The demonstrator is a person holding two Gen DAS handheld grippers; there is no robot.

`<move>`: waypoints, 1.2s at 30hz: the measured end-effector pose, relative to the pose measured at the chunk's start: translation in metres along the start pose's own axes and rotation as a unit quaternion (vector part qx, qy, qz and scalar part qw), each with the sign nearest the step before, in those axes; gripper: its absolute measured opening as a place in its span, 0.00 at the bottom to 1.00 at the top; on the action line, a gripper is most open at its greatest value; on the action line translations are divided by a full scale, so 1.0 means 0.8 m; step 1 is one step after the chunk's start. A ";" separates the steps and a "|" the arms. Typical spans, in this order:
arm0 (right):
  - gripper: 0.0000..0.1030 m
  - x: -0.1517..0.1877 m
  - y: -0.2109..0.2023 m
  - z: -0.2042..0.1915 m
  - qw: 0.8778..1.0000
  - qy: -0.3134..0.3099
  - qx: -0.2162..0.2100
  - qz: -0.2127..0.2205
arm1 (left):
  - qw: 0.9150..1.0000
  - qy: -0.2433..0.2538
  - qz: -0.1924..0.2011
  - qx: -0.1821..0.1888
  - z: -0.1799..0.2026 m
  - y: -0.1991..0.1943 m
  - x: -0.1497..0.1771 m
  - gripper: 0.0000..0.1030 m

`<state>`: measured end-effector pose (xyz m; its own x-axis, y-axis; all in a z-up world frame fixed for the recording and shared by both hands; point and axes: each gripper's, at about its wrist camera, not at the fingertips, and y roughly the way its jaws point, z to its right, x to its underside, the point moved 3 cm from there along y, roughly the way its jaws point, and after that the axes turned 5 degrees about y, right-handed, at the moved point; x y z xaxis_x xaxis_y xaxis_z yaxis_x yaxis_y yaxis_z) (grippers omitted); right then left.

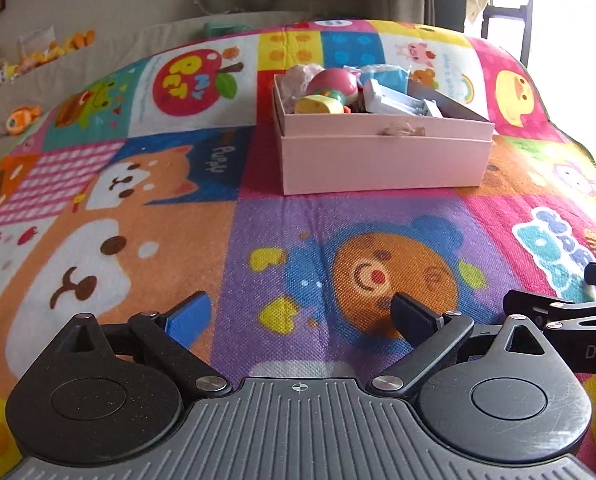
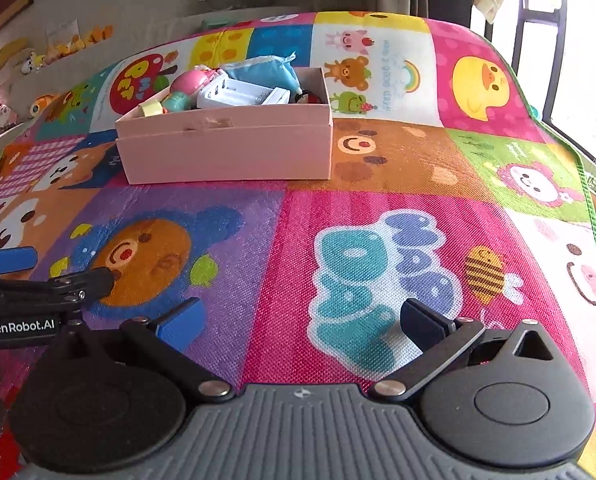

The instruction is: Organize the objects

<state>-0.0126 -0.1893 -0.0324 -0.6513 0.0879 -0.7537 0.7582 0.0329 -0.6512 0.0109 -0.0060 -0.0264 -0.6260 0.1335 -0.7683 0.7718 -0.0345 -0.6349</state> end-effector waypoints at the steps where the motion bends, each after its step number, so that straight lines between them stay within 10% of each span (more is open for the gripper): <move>1: 1.00 -0.001 0.001 0.000 1.000 0.002 0.003 0.003 | 1.000 0.000 0.000 0.000 0.000 0.000 0.000 0.97; 36: 1.00 -0.007 0.012 -0.001 1.000 0.004 0.008 0.006 | 1.000 0.002 -0.001 -0.001 0.003 0.002 -0.002 0.97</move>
<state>-0.0014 -0.1886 -0.0345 -0.6423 0.0968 -0.7603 0.7648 0.0157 -0.6441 0.0126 -0.0089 -0.0264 -0.6269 0.1374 -0.7669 0.7708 -0.0332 -0.6362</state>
